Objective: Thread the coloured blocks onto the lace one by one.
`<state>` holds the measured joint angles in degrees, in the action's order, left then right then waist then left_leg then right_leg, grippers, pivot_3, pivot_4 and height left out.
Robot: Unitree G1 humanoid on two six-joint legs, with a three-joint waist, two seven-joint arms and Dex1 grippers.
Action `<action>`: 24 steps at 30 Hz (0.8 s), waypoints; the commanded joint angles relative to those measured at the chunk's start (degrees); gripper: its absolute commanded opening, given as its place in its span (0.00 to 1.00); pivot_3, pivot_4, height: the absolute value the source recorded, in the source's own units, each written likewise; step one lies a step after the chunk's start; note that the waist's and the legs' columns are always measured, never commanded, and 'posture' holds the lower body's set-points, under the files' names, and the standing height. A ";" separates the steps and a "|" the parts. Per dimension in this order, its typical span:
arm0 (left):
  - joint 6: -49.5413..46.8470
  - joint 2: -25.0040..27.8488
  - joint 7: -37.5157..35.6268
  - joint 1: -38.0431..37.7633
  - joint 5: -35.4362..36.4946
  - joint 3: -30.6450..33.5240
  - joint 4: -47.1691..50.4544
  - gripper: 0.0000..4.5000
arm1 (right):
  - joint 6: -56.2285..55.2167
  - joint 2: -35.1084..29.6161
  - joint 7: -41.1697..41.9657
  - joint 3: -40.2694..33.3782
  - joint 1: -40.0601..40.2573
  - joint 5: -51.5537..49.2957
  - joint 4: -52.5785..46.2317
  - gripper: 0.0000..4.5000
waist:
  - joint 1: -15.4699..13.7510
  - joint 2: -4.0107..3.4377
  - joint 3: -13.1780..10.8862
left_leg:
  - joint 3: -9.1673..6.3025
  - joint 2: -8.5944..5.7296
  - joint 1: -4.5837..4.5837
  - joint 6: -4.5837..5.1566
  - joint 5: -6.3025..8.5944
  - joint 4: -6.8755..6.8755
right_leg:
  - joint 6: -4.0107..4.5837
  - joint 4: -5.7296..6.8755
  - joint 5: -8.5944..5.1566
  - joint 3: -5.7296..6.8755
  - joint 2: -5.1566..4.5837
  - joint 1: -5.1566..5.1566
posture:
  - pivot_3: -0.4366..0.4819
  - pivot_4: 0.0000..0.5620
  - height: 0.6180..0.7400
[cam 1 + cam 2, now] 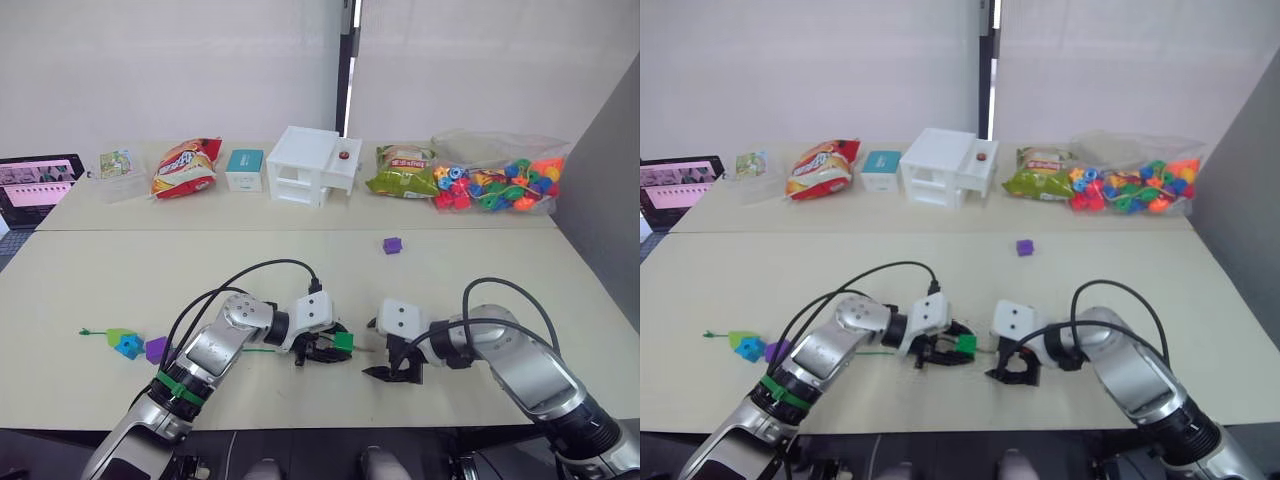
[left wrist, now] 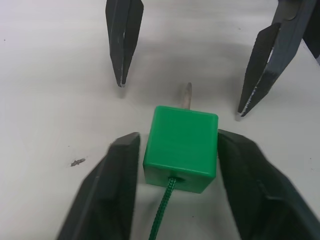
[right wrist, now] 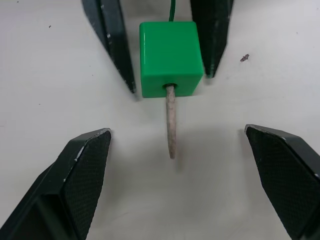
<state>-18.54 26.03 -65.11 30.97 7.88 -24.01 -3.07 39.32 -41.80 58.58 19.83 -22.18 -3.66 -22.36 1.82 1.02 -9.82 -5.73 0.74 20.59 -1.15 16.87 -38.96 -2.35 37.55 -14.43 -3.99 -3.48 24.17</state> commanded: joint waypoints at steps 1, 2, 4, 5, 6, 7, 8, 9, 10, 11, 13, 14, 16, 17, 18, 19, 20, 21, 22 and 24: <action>1.27 -0.11 -0.66 1.29 0.22 0.83 1.02 0.26 | -2.57 0.54 -0.48 0.26 -0.25 -0.17 0.75 1.00 | 0.00 0.00 0.00 | 0.00 0.00 -0.01 0.00 0.00 0.00 | 0.00 0.00 0.00 0.00 0.00 0.00 | 0.48 0.27 1.00; 1.14 0.09 -0.82 1.24 0.35 1.00 1.36 0.26 | -3.19 0.70 -0.56 0.43 -0.21 0.04 1.29 0.95 | 0.03 0.00 0.00 | 0.00 0.00 -0.01 0.00 0.00 0.00 | 0.00 0.00 0.00 0.00 0.00 0.00 | 0.48 0.27 1.00; 0.86 0.56 -1.23 0.97 0.67 1.33 2.09 0.26 | -4.20 0.98 -0.66 0.45 -0.13 0.20 2.04 0.82 | 0.22 0.00 0.00 | 0.00 0.00 -0.02 0.00 0.00 0.01 | 0.00 0.01 0.00 0.00 0.00 -0.01 | 0.48 0.27 1.00; 0.81 0.70 -1.35 0.86 0.74 1.44 2.28 0.26 | -4.58 0.99 -0.60 0.41 -0.06 0.17 2.22 0.74 | 0.28 0.00 0.00 | 0.00 0.01 -0.03 0.00 0.00 0.01 | 0.00 0.01 0.00 0.00 0.00 -0.01 | 0.48 0.27 1.00; 0.78 0.74 -1.41 0.83 0.76 1.49 2.33 0.26 | -4.87 0.99 -0.55 0.38 -0.04 0.14 2.39 0.66 | 0.30 0.00 0.00 | 0.00 0.01 -0.03 0.00 0.00 0.01 | 0.00 0.02 0.00 0.00 0.00 -0.01 | 0.48 0.27 1.00; 0.76 0.83 -1.46 0.76 0.81 1.55 2.45 0.26 | -5.28 0.91 -0.47 0.38 0.04 0.14 2.61 0.59 | 0.29 0.00 0.00 | 0.00 0.01 -0.04 0.00 0.00 0.00 | 0.00 0.02 0.00 0.00 0.00 -0.01 | 0.48 0.27 1.00; 0.66 1.02 -1.59 0.59 0.97 1.66 2.75 0.26 | -5.66 1.03 -0.60 0.25 0.08 0.08 2.89 0.52 | 0.29 0.00 0.00 | 0.00 0.00 -0.05 0.00 0.00 0.00 | 0.00 0.02 0.00 0.00 0.00 -0.03 | 0.48 0.27 1.00; 0.54 1.24 -1.69 0.33 1.10 1.76 3.11 0.26 | -6.23 0.86 -0.43 0.42 0.10 0.21 3.24 0.44 | 0.30 0.00 0.00 | 0.00 0.01 -0.05 0.00 0.00 0.00 | 0.00 0.02 0.00 0.00 0.00 -0.04 | 0.48 0.27 1.00; 0.46 1.38 -1.77 0.16 1.19 1.81 3.33 0.26 | -6.73 0.75 -0.32 0.56 0.09 0.36 3.58 0.37 | 0.30 0.00 0.00 | -0.01 0.01 -0.05 0.00 0.00 0.00 | 0.00 0.02 0.00 0.00 0.00 -0.03 | 0.48 0.27 1.00; 0.38 1.44 -1.75 0.09 1.23 1.84 3.45 0.26 | -7.01 0.69 -0.22 0.61 0.06 0.38 3.81 0.29 | 0.31 0.00 0.00 | 0.00 0.00 -0.05 0.00 0.00 0.00 | 0.00 0.02 0.00 0.00 0.00 -0.04 | 0.48 0.27 1.00; 0.36 1.58 -1.76 0.06 1.27 1.82 3.54 0.26 | -7.80 0.35 0.12 0.69 -0.20 0.57 4.36 0.14 | 0.31 0.00 0.00 | -0.01 0.00 -0.05 0.00 0.00 0.00 | 0.00 0.02 0.00 0.00 0.00 -0.04 | 0.48 0.27 1.00; 0.29 1.69 -1.86 0.07 1.36 1.83 3.65 0.26 | -8.33 0.17 0.36 0.71 -0.43 0.68 4.65 0.04 | 0.31 0.00 0.00 | -0.01 0.00 -0.06 0.00 0.00 0.00 | 0.00 0.02 0.00 0.00 0.00 -0.04 | 0.48 0.27 1.00; 0.18 1.92 -1.98 0.03 1.48 1.89 3.87 0.26 | -9.09 -0.07 0.75 0.71 -0.81 0.85 5.10 0.00 | 0.31 0.00 0.00 | -0.01 0.00 -0.05 0.00 0.00 0.00 | 0.00 0.02 0.00 0.00 0.00 -0.04 | 0.48 0.27 1.00; 0.14 2.26 -2.11 -0.09 1.51 1.99 4.07 0.26 | -9.76 -0.37 1.15 0.90 -1.11 1.10 5.39 0.00 | 0.32 0.00 0.00 | -0.01 0.00 -0.06 0.00 0.00 0.00 | 0.00 0.02 0.00 0.00 0.00 -0.04 | 0.48 0.27 1.00; 0.06 2.75 -2.17 -0.28 1.51 2.19 4.37 0.26 | -10.22 -0.53 1.48 0.93 -1.37 1.12 5.53 0.00 | 0.33 0.00 0.00 | 0.00 0.00 -0.06 0.00 0.00 0.00 | 0.00 0.03 0.00 0.00 0.00 -0.03 | 0.48 0.27 1.00; -0.18 3.35 -2.19 -0.55 1.59 2.51 4.76 0.26 | -10.49 -0.62 1.85 0.86 -1.64 0.89 5.47 0.00 | 0.33 0.00 0.00 | -0.01 0.00 -0.06 0.00 0.00 0.00 | 0.00 0.03 0.00 0.00 0.00 -0.03 | 0.48 0.27 1.00; -0.44 4.01 -2.27 -0.85 1.74 2.87 5.17 0.26 | -10.47 -0.68 2.15 0.81 -1.86 0.57 5.26 0.00 | 0.35 0.00 0.00 | -0.01 0.01 -0.06 0.00 0.00 0.00 | 0.00 0.03 0.00 0.00 0.00 -0.03 | 0.48 0.27 1.00; -0.62 4.44 -2.28 -1.03 1.89 3.07 5.44 0.26 | -10.40 -0.70 2.32 0.76 -1.99 0.32 5.11 0.00 | 0.39 0.00 0.00 | -0.01 0.01 -0.06 0.00 0.00 0.00 | 0.00 0.03 0.00 0.00 0.00 -0.02 | 0.48 0.27 1.00; -0.76 6.23 -2.68 -1.92 2.13 4.10 6.11 0.26 | -10.22 -0.85 2.68 0.79 -2.31 0.12 4.46 0.00 | 0.48 0.00 0.00 | -0.01 0.01 -0.06 0.00 0.00 0.00 | 0.00 0.04 0.00 0.00 0.00 -0.02 | 0.48 0.27 1.00; -0.87 11.25 -3.82 -4.71 2.68 7.21 7.53 0.26 | -9.04 -0.86 3.30 0.75 -2.93 -0.62 2.57 0.00 | 0.83 0.00 0.00 | -0.01 0.02 -0.06 0.00 0.00 0.02 | 0.00 0.04 0.00 0.00 0.01 0.00 | 0.48 0.27 1.00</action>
<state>-19.20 34.63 -67.85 27.34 9.31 -20.24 2.40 29.83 -42.18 61.29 21.62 -24.18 -3.49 -16.94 2.65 1.02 -9.82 -5.73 0.78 20.51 -1.15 16.87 -38.93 -2.35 37.60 -14.43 -3.99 -3.45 24.19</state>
